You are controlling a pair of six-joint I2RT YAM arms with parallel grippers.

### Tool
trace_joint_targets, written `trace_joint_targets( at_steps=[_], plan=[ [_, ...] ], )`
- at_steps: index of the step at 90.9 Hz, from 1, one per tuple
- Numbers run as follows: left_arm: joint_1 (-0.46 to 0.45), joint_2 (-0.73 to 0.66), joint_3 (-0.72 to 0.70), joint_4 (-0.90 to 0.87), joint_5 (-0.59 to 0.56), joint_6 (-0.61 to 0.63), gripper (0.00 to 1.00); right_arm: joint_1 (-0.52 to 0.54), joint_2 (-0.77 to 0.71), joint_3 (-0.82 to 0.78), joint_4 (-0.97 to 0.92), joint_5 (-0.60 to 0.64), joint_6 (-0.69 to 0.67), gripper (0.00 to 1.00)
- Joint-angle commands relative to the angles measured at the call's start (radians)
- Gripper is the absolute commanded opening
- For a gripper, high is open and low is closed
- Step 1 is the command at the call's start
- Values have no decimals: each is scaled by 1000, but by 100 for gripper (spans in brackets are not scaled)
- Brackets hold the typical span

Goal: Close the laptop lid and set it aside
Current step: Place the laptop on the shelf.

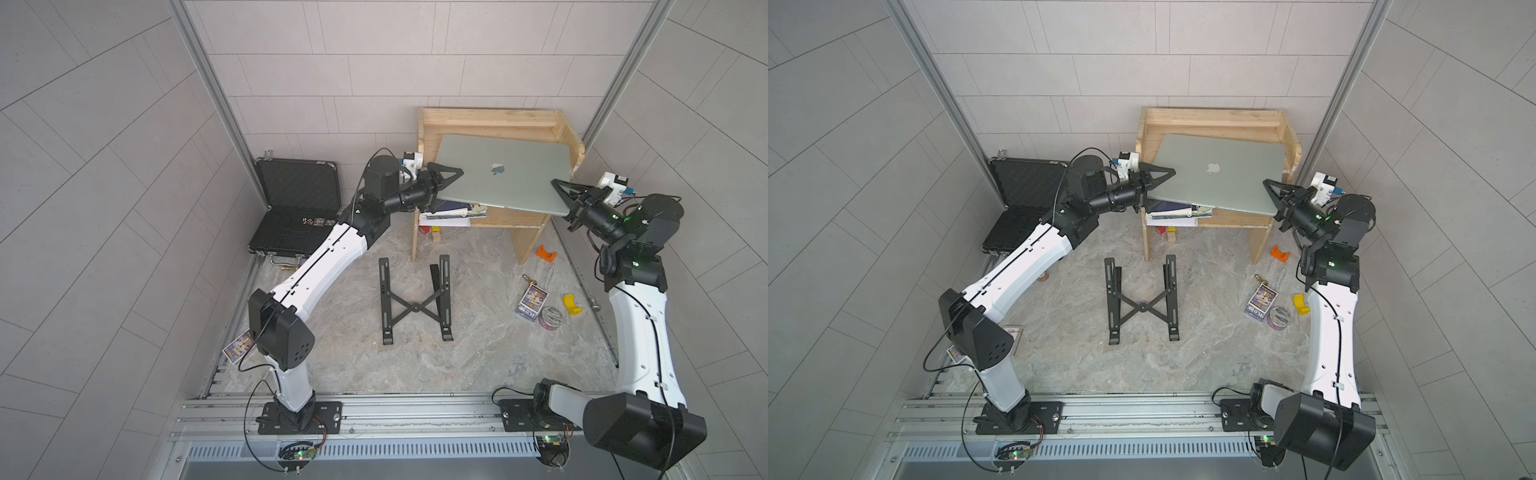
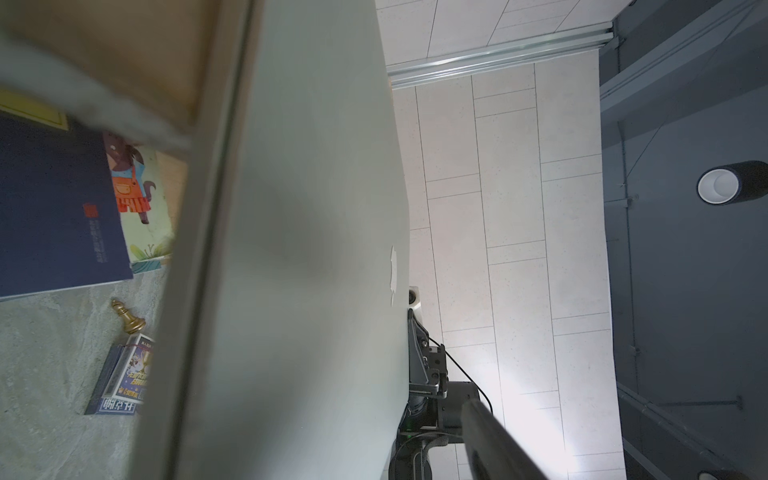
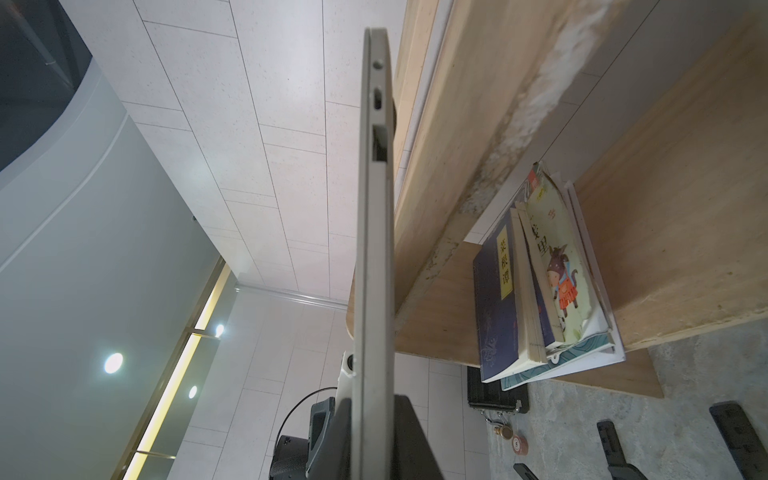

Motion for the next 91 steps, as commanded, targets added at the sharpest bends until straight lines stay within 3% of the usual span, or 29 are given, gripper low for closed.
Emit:
trace_joint_targets(
  at_steps=[1, 31, 46, 57, 71, 81, 91],
  plan=[
    [-15, -52, -27, 0, 40, 21, 70, 7, -7, 36, 89, 89, 41, 0],
    [4, -141, -93, -61, -8, 78, 74, 7, 27, 100, 28, 169, 54, 0],
    [4, -204, -88, -173, -44, 190, 72, 8, 44, 94, 21, 173, 49, 0],
    [-34, -210, 28, -403, -104, 425, 59, 8, 57, 95, 7, 166, 30, 0],
    [-189, -129, 225, -762, -285, 759, 37, 10, 69, 101, -16, 155, -5, 0],
    [-295, -49, 342, -911, -394, 870, 26, 16, 82, 121, -47, 155, -37, 0],
    [-376, 49, 476, -1003, -478, 932, 24, 26, 94, 137, -67, 155, -58, 0]
  ],
)
